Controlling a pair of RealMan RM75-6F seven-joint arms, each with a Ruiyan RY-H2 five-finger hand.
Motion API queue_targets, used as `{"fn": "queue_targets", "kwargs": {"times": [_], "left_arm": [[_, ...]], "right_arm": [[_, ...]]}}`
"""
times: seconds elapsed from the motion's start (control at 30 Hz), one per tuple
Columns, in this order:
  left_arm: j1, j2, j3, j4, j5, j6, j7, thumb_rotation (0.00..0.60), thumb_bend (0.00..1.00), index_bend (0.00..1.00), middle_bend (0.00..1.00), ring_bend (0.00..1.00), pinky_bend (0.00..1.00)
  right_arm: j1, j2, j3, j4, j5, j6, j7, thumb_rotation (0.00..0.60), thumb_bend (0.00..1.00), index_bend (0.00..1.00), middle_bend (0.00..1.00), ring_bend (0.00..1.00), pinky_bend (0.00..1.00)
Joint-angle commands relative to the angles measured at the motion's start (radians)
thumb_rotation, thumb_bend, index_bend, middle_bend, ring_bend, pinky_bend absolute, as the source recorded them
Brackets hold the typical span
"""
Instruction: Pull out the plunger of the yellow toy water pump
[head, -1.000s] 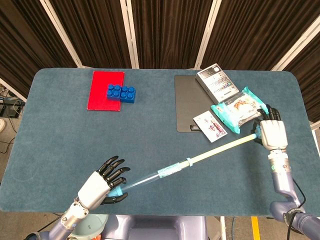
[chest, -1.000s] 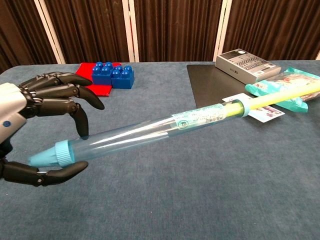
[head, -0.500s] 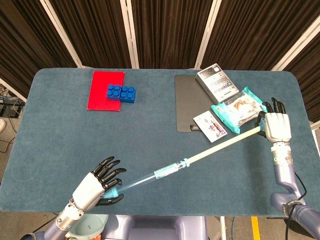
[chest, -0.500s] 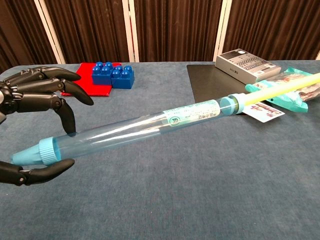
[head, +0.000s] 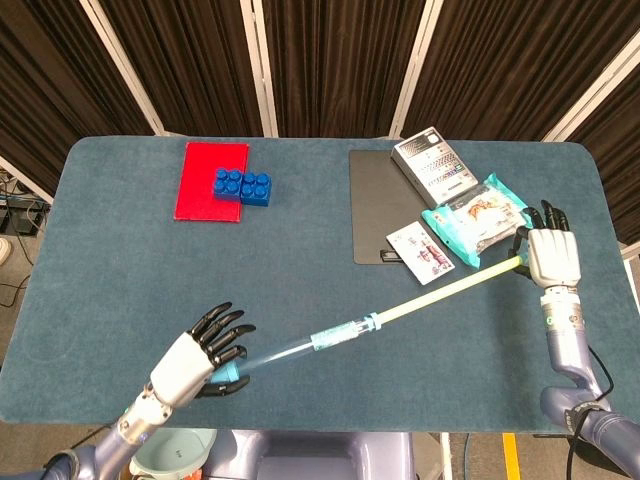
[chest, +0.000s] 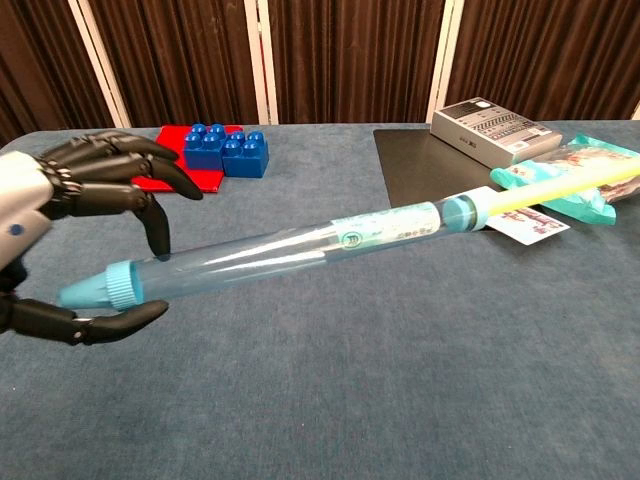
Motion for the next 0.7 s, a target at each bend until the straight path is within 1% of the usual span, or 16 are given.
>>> {"fn": "queue_targets", "kwargs": {"times": [0.03,0.07,0.13,0.2,0.27,0.3,0.33,0.43,0.5,0.57,0.6,0.63,0.67,0.7], "left_arm": [[-0.048,0.002,-0.035,0.076,-0.081,-0.094,-0.123,0.600,0.30,0.30,0.23,0.14,0.14],[-0.050,0.001,-0.037,0.091,-0.094,-0.099,-0.154,0.600,0.30,0.28,0.24,0.14,0.14],[-0.049,-0.004,-0.045,0.128,-0.120,-0.102,-0.210,0.600,0.30,0.26,0.24,0.14,0.14],[-0.048,-0.014,-0.051,0.175,-0.137,-0.099,-0.237,0.600,0.30,0.27,0.24,0.14,0.20],[-0.046,-0.031,-0.066,0.235,-0.163,-0.098,-0.259,0.600,0.30,0.27,0.25,0.14,0.27],[-0.045,-0.038,-0.072,0.257,-0.179,-0.105,-0.278,0.600,0.30,0.27,0.25,0.14,0.28],[-0.044,-0.042,-0.078,0.275,-0.197,-0.115,-0.298,0.600,0.30,0.27,0.25,0.14,0.28],[-0.040,-0.038,-0.090,0.309,-0.233,-0.132,-0.329,0.600,0.27,0.27,0.23,0.14,0.25],[-0.030,-0.028,-0.095,0.317,-0.245,-0.122,-0.319,0.600,0.26,0.27,0.21,0.14,0.23],[-0.019,-0.011,-0.094,0.306,-0.254,-0.118,-0.291,0.600,0.24,0.27,0.20,0.14,0.21],[-0.012,0.003,-0.091,0.293,-0.259,-0.121,-0.269,0.600,0.23,0.26,0.19,0.14,0.20],[0.001,0.032,-0.084,0.258,-0.267,-0.133,-0.227,0.600,0.22,0.25,0.18,0.14,0.19],[0.009,0.056,-0.079,0.225,-0.272,-0.139,-0.199,0.600,0.20,0.24,0.17,0.14,0.18],[0.023,0.094,-0.073,0.166,-0.281,-0.144,-0.157,0.600,0.19,0.23,0.17,0.14,0.17]], "right_arm": [[-0.004,-0.010,-0.013,0.013,0.002,-0.006,-0.014,0.600,0.42,0.46,0.06,0.01,0.11],[-0.004,-0.018,-0.016,0.026,0.004,-0.006,-0.024,0.600,0.40,0.38,0.02,0.00,0.11],[-0.007,-0.046,-0.035,0.066,-0.005,-0.005,-0.038,0.600,0.37,0.27,0.00,0.00,0.11],[-0.011,-0.073,-0.051,0.104,-0.011,-0.012,-0.028,0.600,0.36,0.20,0.00,0.00,0.11],[-0.018,-0.095,-0.073,0.140,-0.022,-0.032,-0.004,0.600,0.31,0.10,0.00,0.00,0.11],[-0.020,-0.101,-0.085,0.154,-0.028,-0.044,-0.006,0.600,0.29,0.07,0.00,0.00,0.11],[-0.022,-0.102,-0.100,0.162,-0.034,-0.057,-0.018,0.600,0.24,0.03,0.00,0.00,0.11],[-0.037,-0.091,-0.140,0.151,-0.059,-0.053,-0.104,0.600,0.12,0.00,0.00,0.00,0.08],[-0.055,-0.065,-0.150,0.094,-0.047,-0.046,-0.176,0.600,0.06,0.00,0.00,0.00,0.05],[-0.076,-0.021,-0.148,-0.005,-0.006,-0.056,-0.248,0.600,0.03,0.00,0.00,0.00,0.04],[-0.087,0.007,-0.147,-0.067,0.013,-0.057,-0.272,0.600,0.02,0.00,0.00,0.00,0.04],[-0.105,0.055,-0.146,-0.170,0.024,-0.038,-0.292,0.600,0.02,0.00,0.00,0.00,0.04],[-0.116,0.087,-0.147,-0.234,0.026,-0.022,-0.305,0.600,0.02,0.00,0.00,0.00,0.04],[-0.135,0.133,-0.148,-0.326,0.025,0.010,-0.319,0.600,0.01,0.00,0.00,0.00,0.04]]}}
